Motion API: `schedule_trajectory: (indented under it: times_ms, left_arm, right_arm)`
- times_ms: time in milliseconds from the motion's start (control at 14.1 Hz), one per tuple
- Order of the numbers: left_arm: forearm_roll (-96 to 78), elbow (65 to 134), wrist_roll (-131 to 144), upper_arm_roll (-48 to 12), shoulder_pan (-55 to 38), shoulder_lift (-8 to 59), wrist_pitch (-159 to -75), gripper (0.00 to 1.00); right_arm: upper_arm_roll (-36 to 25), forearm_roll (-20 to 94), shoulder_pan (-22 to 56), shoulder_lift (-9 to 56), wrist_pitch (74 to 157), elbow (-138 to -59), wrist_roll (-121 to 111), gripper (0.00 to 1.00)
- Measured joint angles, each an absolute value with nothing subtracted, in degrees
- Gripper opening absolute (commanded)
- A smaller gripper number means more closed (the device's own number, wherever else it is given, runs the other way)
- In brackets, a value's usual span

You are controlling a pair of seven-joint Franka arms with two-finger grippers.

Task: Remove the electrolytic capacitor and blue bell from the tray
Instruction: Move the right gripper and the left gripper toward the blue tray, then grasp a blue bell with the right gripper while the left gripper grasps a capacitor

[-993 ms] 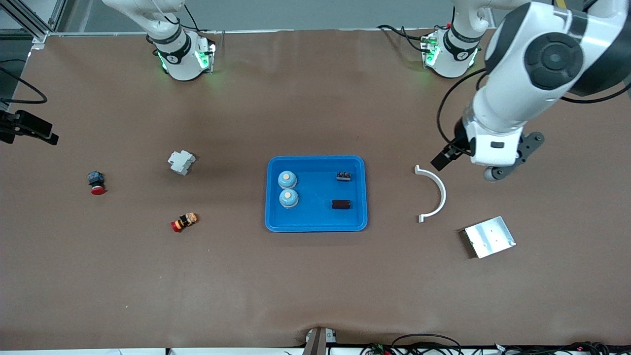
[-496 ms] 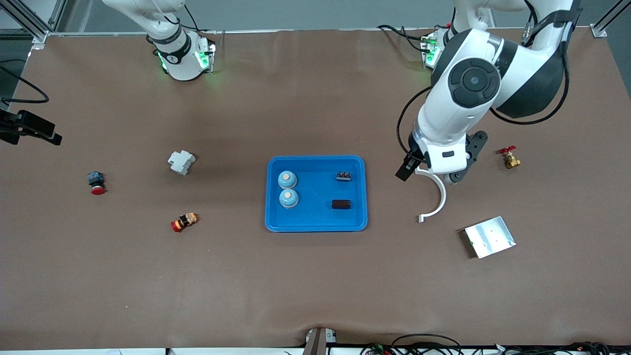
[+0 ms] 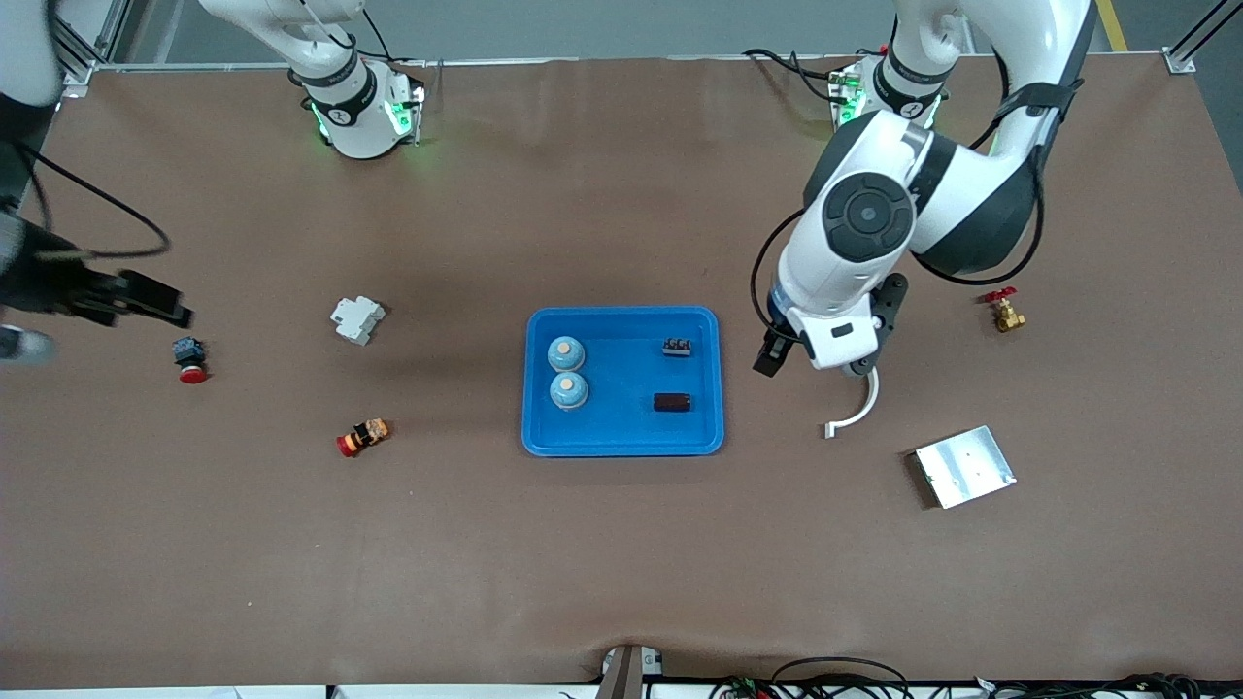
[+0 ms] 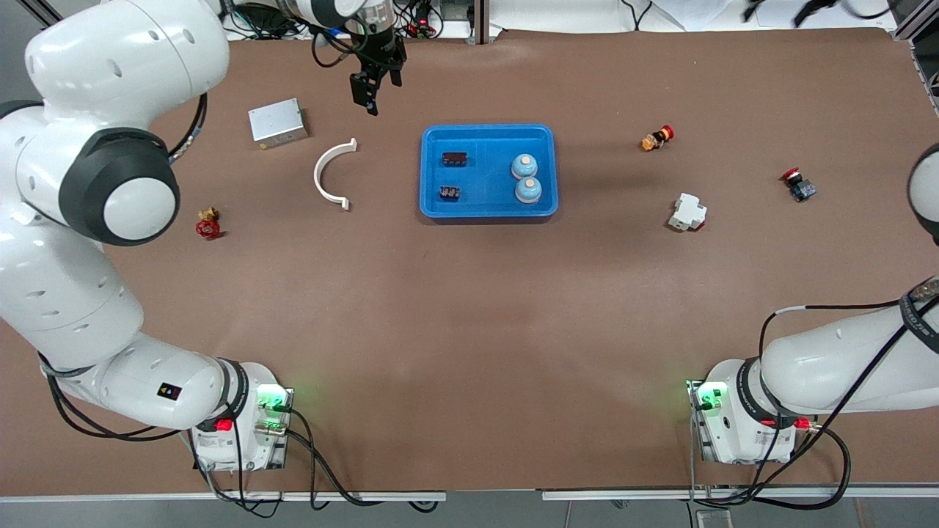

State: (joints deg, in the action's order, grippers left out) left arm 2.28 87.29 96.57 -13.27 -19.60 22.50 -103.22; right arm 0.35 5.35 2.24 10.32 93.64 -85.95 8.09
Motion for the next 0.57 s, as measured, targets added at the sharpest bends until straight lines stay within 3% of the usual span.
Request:
schedule_trajectory:
  times_ms: [567]
  left_arm:
    - [4.3,94.3,104.9,-13.2,-22.6,25.0,-112.8,1.0]
  right_arm:
    - [0.6,3.8,18.2,22.2,103.9,-86.4,34.3,1.0]
